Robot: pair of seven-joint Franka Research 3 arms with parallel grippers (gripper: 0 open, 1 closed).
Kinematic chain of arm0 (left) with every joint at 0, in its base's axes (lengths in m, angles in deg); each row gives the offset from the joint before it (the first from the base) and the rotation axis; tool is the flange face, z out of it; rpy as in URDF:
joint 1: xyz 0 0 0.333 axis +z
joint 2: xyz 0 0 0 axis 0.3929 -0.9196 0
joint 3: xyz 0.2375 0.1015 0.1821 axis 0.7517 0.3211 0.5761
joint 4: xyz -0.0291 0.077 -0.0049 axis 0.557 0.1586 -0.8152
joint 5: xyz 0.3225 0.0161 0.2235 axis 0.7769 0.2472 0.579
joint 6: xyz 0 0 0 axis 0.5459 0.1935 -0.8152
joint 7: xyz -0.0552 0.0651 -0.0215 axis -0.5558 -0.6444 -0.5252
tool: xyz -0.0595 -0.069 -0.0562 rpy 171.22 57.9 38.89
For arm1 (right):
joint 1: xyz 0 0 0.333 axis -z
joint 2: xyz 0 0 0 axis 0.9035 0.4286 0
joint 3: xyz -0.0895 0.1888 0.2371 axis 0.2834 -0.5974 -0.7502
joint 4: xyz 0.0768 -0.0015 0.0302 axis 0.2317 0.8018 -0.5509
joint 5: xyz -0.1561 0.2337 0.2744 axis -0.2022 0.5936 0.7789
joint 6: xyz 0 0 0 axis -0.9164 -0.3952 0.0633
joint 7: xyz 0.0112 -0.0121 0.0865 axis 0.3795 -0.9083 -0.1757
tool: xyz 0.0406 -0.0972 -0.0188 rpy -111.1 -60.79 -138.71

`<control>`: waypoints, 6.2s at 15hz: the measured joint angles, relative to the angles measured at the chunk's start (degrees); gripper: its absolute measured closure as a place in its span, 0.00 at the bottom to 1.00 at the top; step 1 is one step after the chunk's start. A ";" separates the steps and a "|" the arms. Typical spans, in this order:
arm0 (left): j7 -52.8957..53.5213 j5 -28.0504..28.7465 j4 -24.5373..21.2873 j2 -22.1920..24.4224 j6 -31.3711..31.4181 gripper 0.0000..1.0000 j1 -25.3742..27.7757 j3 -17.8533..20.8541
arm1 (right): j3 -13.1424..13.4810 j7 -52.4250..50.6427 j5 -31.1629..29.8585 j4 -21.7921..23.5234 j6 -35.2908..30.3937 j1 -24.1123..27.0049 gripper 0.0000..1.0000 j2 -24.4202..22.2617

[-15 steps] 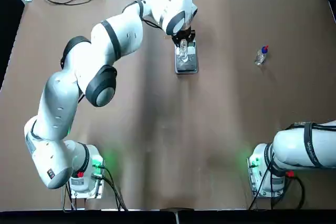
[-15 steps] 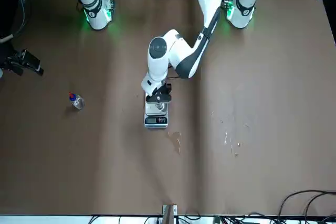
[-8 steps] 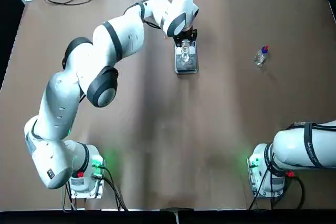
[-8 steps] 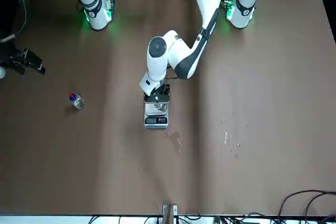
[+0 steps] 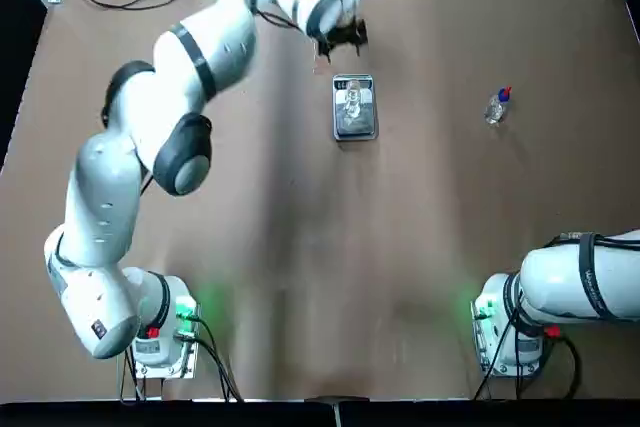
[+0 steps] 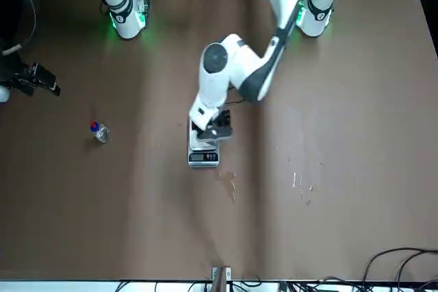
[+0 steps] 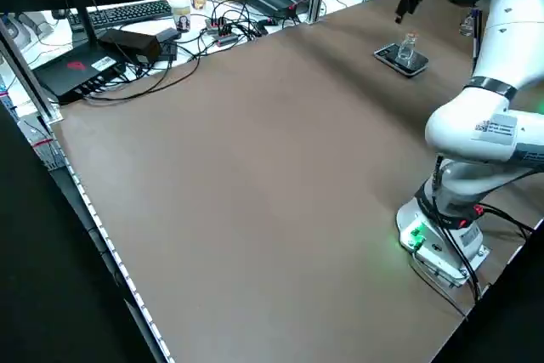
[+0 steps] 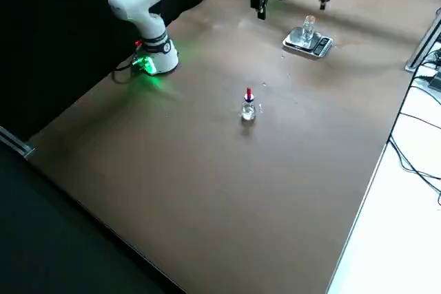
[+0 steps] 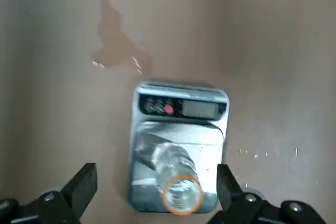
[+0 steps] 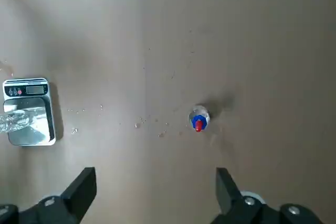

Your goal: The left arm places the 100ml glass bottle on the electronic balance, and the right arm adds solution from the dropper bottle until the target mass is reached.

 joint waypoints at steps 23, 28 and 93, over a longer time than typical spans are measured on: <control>54.96 0.71 -1.81 20.83 -34.59 0.00 49.46 -11.37 | -0.38 0.00 0.13 -0.62 1.52 -0.26 0.00 -0.03; 54.94 7.04 -1.82 21.26 -34.56 0.00 49.22 -11.53 | -0.47 -0.01 0.16 -0.57 1.07 -0.55 0.00 -0.03; 52.04 3.54 -23.35 36.74 -25.65 0.00 40.62 -2.70 | 0.42 0.05 -4.38 31.75 37.36 2.82 0.68 10.26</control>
